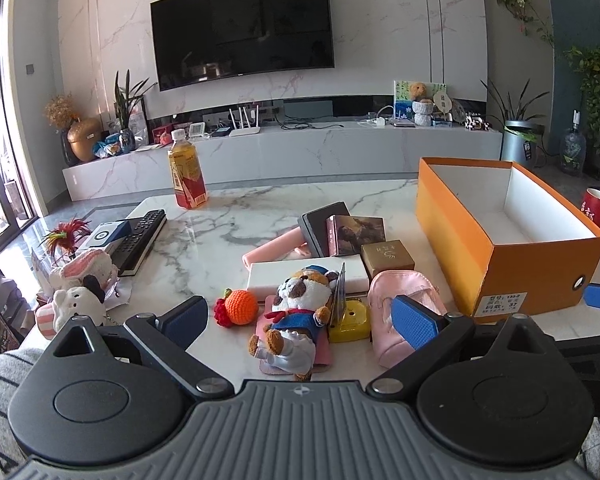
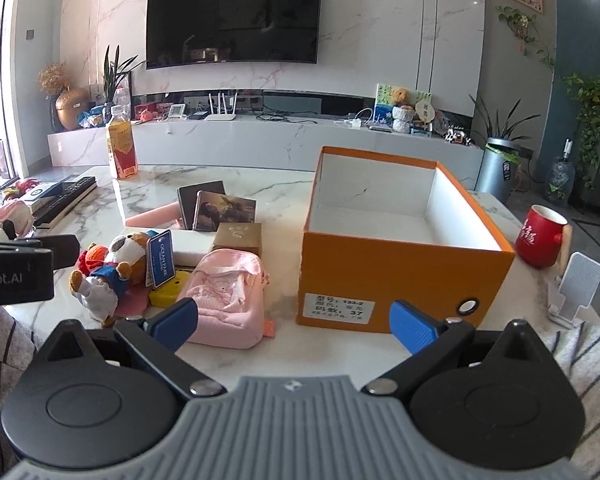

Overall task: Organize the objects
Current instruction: 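Move both tools toward the red panda plush and pink backpack, then grasp the red panda plush with the left tool while the right tool grasps the pink backpack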

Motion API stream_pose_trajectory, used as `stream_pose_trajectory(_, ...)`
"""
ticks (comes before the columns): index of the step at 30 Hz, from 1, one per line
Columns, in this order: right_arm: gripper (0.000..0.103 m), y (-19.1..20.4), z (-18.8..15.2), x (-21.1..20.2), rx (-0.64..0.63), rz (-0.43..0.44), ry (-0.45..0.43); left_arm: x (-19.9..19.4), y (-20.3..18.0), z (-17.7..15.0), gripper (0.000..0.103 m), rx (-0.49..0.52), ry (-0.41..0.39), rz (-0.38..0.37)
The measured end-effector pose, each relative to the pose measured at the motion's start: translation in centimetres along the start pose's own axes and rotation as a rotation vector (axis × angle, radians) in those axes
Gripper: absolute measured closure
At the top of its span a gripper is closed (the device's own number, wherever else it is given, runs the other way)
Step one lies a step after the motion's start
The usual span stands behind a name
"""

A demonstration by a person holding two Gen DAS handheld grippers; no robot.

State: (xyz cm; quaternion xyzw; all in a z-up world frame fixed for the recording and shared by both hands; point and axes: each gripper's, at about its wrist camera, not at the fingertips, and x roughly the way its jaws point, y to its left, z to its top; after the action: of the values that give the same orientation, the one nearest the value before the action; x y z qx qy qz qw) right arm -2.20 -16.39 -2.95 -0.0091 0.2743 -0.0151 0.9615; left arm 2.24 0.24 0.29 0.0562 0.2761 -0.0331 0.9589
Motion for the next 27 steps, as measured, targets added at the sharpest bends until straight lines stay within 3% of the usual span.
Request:
stream_pose_trajectory(7, 0.001, 1.4, 1.4, 4.4, -0.039, 0.039, 0.108, 2.6, 2.0, 2.9, 0.0, 0.032, 0.094, -0.107)
stream_pose_trajectory(10, 0.001, 1.8, 1.6, 6.5, -0.005, 0.077, 0.165, 5.0, 2.7, 4.0, 0.0, 0.071, 0.174, -0.167)
stream_pose_trajectory(16, 0.001, 2.5, 1.6, 9.8, 0.091, 0.114, 0.268, 10.1, 3.0, 4.9, 0.0, 0.15, 0.299, -0.211)
stream_pose_trajectory(22, 0.001, 3.2, 2.1, 12.7, 0.093, 0.113, 0.364, 15.1, 2.8, 4.4, 0.0, 0.102, 0.444, -0.314)
stream_pose_trajectory(27, 0.001, 4.1, 2.0, 14.9, 0.04, 0.112, 0.418, 17.4, 2.2, 3.0, 0.0, 0.177, 0.487, -0.26)
